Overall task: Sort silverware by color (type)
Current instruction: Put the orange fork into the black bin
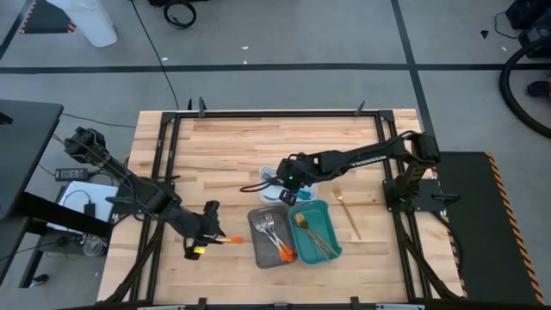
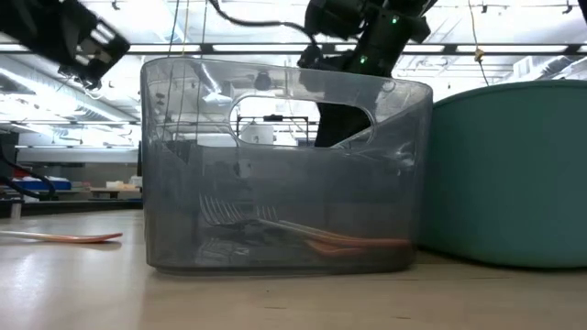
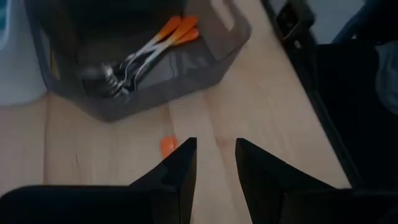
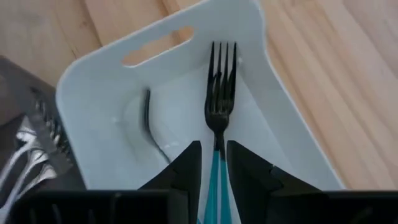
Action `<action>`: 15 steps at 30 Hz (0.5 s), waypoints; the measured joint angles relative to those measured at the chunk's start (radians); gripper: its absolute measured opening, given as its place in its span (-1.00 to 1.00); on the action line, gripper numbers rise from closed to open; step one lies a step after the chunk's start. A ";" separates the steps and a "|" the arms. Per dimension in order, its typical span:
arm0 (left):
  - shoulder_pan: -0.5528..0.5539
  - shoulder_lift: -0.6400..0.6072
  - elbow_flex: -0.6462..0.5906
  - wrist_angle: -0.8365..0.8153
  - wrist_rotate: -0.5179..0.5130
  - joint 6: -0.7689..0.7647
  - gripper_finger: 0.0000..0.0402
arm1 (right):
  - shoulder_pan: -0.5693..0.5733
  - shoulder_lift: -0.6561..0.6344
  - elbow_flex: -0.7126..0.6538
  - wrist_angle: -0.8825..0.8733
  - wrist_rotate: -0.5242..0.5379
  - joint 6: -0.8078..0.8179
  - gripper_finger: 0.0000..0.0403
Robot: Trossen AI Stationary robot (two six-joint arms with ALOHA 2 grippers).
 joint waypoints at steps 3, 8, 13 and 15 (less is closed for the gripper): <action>-0.002 0.047 0.000 -0.035 -0.001 -0.055 -0.41 | 0.003 -0.035 0.000 0.004 0.000 0.001 -0.57; -0.002 0.129 0.000 -0.061 -0.002 -0.100 -0.41 | 0.040 -0.110 0.000 0.007 0.056 0.000 -0.57; -0.004 0.181 0.000 -0.116 -0.004 -0.152 -0.41 | 0.098 -0.183 0.000 -0.002 0.171 -0.006 -0.57; -0.014 0.189 0.000 -0.144 -0.006 -0.178 -0.41 | 0.125 -0.204 0.000 0.001 0.206 -0.001 -0.57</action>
